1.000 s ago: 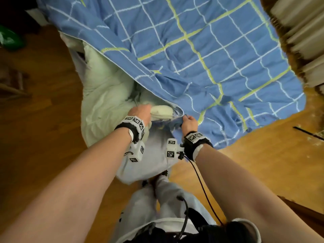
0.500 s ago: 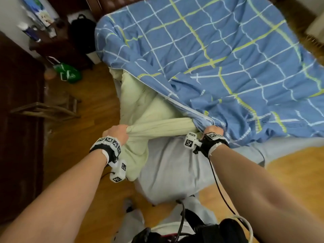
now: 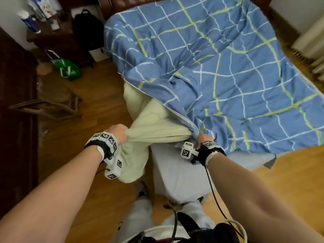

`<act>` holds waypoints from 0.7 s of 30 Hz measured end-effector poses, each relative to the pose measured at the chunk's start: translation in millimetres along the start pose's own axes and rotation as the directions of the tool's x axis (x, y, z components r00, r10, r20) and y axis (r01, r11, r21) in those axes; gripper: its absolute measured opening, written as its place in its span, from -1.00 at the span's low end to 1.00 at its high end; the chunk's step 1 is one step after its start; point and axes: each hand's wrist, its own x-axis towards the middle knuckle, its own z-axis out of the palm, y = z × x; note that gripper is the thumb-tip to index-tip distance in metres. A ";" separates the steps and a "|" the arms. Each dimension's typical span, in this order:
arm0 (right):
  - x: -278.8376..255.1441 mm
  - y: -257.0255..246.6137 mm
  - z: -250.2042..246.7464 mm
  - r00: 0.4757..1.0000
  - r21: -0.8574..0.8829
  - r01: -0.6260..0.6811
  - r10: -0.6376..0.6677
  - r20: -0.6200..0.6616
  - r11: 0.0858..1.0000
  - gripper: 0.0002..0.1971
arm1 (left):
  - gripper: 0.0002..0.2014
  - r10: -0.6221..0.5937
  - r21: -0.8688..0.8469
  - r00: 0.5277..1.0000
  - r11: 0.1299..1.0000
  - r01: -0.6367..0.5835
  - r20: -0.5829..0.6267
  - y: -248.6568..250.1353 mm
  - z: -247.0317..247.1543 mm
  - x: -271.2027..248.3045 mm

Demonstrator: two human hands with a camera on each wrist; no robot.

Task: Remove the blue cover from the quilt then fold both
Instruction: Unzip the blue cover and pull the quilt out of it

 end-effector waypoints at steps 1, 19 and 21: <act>-1.6 0.9 1.7 1.000 -0.050 0.017 -0.018 -0.020 0.999 -0.57 | -0.89 0.013 0.016 1.000 1.000 -0.013 0.007 -1.3 1.4 2.1; 10.0 67.4 -59.4 0.993 0.796 -0.032 -0.068 0.091 0.604 -0.55 | -0.73 0.523 0.314 0.839 0.830 -0.462 -0.149 259.4 75.3 -8.0; 12.8 64.9 -61.6 0.999 0.689 -0.011 -0.013 0.030 0.724 -0.47 | -0.66 0.513 0.304 0.845 0.838 -0.454 -0.152 265.5 70.4 -16.3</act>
